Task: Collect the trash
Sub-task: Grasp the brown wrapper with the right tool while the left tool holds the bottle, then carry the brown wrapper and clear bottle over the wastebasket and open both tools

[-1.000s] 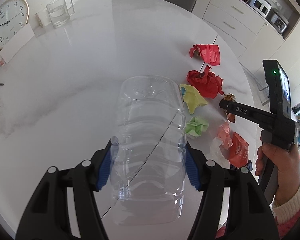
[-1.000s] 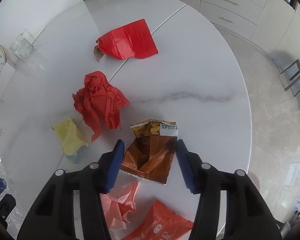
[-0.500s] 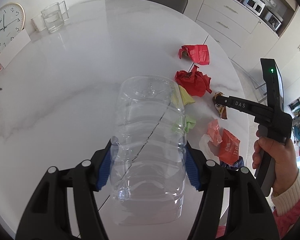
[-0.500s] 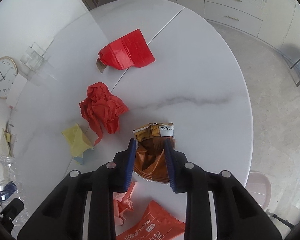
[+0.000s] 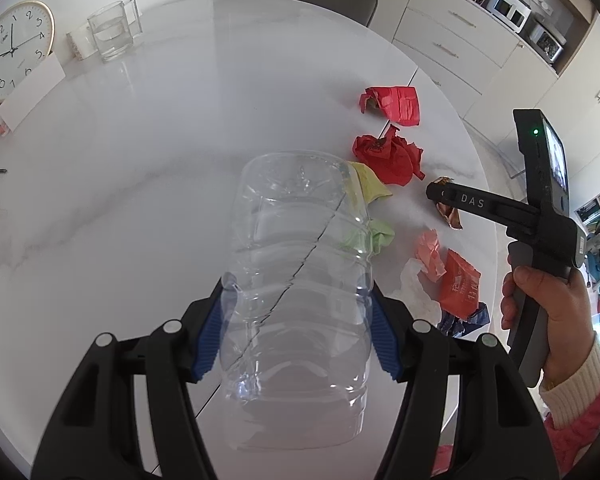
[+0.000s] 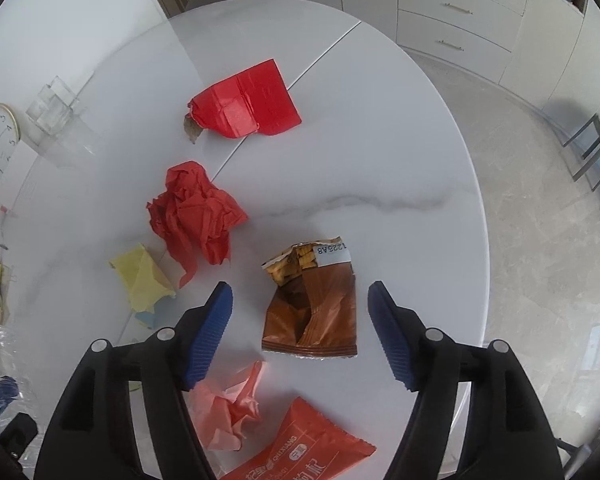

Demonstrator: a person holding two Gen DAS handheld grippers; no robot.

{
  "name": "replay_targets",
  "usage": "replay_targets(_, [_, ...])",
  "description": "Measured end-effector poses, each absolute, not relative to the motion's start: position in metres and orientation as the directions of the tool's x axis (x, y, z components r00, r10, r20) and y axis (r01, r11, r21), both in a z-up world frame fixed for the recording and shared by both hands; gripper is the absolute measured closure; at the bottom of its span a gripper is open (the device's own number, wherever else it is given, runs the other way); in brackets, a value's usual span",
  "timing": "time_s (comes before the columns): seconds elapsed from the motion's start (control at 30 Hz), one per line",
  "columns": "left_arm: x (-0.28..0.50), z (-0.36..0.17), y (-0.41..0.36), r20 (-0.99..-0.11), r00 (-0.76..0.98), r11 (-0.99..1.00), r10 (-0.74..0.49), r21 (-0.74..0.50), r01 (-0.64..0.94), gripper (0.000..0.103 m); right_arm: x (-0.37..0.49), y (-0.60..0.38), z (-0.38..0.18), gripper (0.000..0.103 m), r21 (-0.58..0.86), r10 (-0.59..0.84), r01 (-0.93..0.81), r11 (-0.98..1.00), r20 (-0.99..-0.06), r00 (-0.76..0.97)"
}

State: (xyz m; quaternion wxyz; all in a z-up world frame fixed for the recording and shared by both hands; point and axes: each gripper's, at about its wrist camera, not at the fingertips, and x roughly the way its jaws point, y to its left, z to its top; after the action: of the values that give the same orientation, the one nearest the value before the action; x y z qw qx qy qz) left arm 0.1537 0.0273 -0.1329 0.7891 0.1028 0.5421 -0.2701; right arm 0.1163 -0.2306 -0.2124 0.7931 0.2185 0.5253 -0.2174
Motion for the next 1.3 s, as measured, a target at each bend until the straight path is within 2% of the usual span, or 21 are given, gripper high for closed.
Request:
replay_targets(0.17, [0.156,-0.133,0.029,-0.908,0.263,0.831,-0.326,-0.143,0.537,0.042,0.123,-0.232,-0.224,0.029,0.074,-0.129,0.554,0.829,-0.939,0.318])
replay_targets(0.23, [0.157,-0.134,0.03,-0.908,0.261,0.83,-0.327,-0.144,0.539,0.042,0.125,-0.229,-0.225,0.033,0.04,-0.151,0.541,0.84,-0.941,0.304])
replay_targets(0.3, [0.157,-0.134,0.03,-0.908,0.259,0.83,-0.328,-0.146,0.539,0.042,0.129,-0.228,-0.223,0.056,0.008,-0.176,0.523,0.853,-0.937,0.302])
replay_targets(0.5, [0.157,-0.134,0.029,-0.908,0.263,0.83,-0.326,-0.143,0.539,0.042,0.123,-0.233,-0.219,0.07,0.056,-0.137,0.497,0.866,-0.929,0.345])
replay_targets(0.7, [0.149,-0.127,0.022,-0.906,0.273,0.822,-0.324,-0.127,0.555,0.042,0.105,-0.249,-0.212,0.07,0.192,-0.045,0.516,0.835,-0.91,0.412])
replay_targets(0.83, [0.138,-0.12,0.012,-0.903,0.277,0.806,-0.329,-0.115,0.581,0.042,0.082,-0.252,-0.193,0.07,0.222,-0.034,0.493,0.841,-0.889,0.457])
replay_targets(1.07, [0.101,-0.108,-0.031,-0.897,0.241,0.729,-0.371,-0.12,0.673,0.042,-0.013,-0.262,-0.154,0.07,0.176,-0.094,0.493,0.852,-0.875,0.475])
replay_targets(1.3, [0.044,-0.112,-0.094,-0.9,0.123,0.607,-0.418,-0.176,0.775,0.042,-0.118,-0.287,-0.195,0.07,0.132,-0.102,0.587,0.799,-0.932,0.347])
